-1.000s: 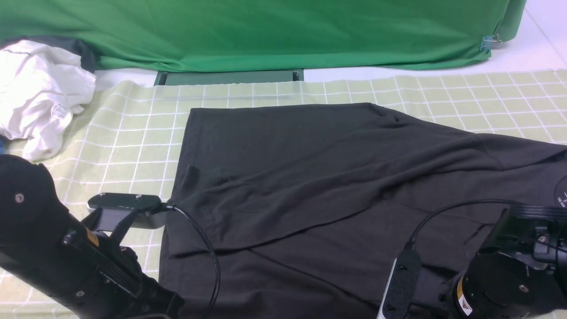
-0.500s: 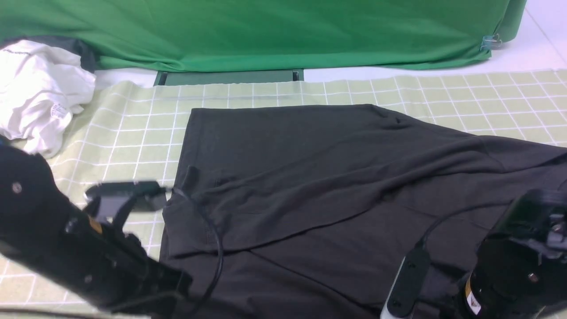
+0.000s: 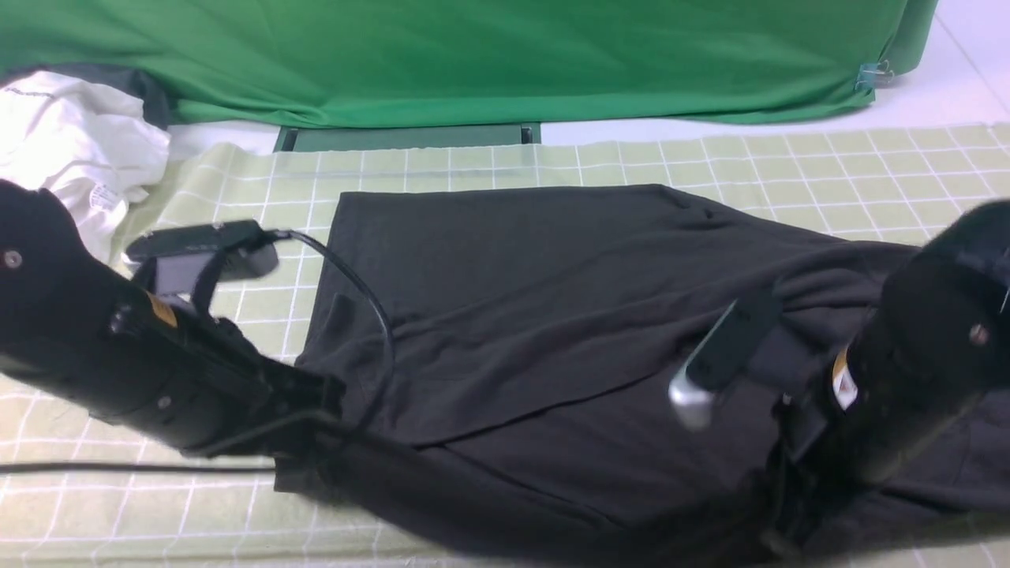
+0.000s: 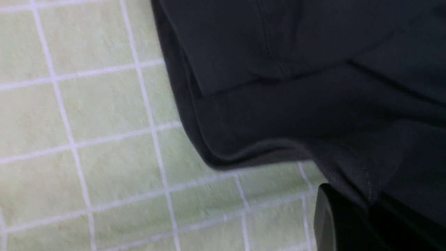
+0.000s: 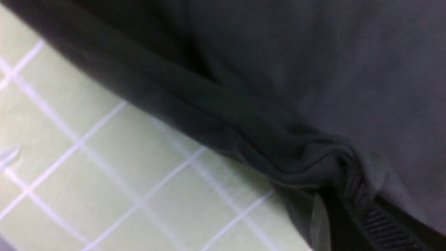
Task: Fold a long-sleeved shirt over a green coffee tablecloth.
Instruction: 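Fold the black garment in half by bringing its near edge over to the far edge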
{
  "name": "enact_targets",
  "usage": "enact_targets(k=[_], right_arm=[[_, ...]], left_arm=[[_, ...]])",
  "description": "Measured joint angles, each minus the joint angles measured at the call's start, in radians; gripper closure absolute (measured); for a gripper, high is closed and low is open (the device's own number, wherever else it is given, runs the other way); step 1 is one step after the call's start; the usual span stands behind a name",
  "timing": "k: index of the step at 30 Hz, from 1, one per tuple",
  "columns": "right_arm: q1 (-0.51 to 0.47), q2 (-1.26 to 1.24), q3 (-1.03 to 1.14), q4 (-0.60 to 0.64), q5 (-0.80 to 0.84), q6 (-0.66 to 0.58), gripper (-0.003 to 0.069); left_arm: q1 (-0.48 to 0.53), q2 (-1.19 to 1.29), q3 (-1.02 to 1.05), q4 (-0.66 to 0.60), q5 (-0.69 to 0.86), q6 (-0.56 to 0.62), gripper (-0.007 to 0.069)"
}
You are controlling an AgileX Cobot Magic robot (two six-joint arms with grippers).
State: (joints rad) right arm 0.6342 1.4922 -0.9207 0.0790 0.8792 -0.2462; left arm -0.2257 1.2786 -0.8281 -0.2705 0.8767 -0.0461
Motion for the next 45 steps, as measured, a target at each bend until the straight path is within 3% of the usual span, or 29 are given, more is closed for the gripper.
enact_targets(k=[4, 8, 13, 29, 39, 45], right_arm=[[-0.049, 0.024, -0.051, 0.003, -0.011, 0.002, 0.0614], [-0.078, 0.081, -0.109, 0.005, -0.028, 0.002, 0.0614], [-0.107, 0.167, -0.211, 0.005, -0.032, 0.002, 0.0614], [-0.258, 0.438, -0.585, 0.006, -0.023, 0.002, 0.0614], [-0.298, 0.604, -0.830, 0.006, -0.006, 0.023, 0.0615], [-0.300, 0.696, -1.018, 0.005, 0.021, 0.035, 0.0615]], left_arm=[[0.118, 0.089, -0.012, -0.013, -0.074, 0.007, 0.0601], [0.166, 0.164, -0.053, -0.094, -0.096, 0.070, 0.0601], [0.176, 0.244, -0.166, -0.149, -0.112, 0.104, 0.0601], [0.188, 0.574, -0.603, -0.154, -0.064, 0.089, 0.0601], [0.188, 0.794, -0.904, -0.110, 0.004, 0.030, 0.0601], [0.188, 0.872, -1.038, -0.013, 0.028, -0.031, 0.0601]])
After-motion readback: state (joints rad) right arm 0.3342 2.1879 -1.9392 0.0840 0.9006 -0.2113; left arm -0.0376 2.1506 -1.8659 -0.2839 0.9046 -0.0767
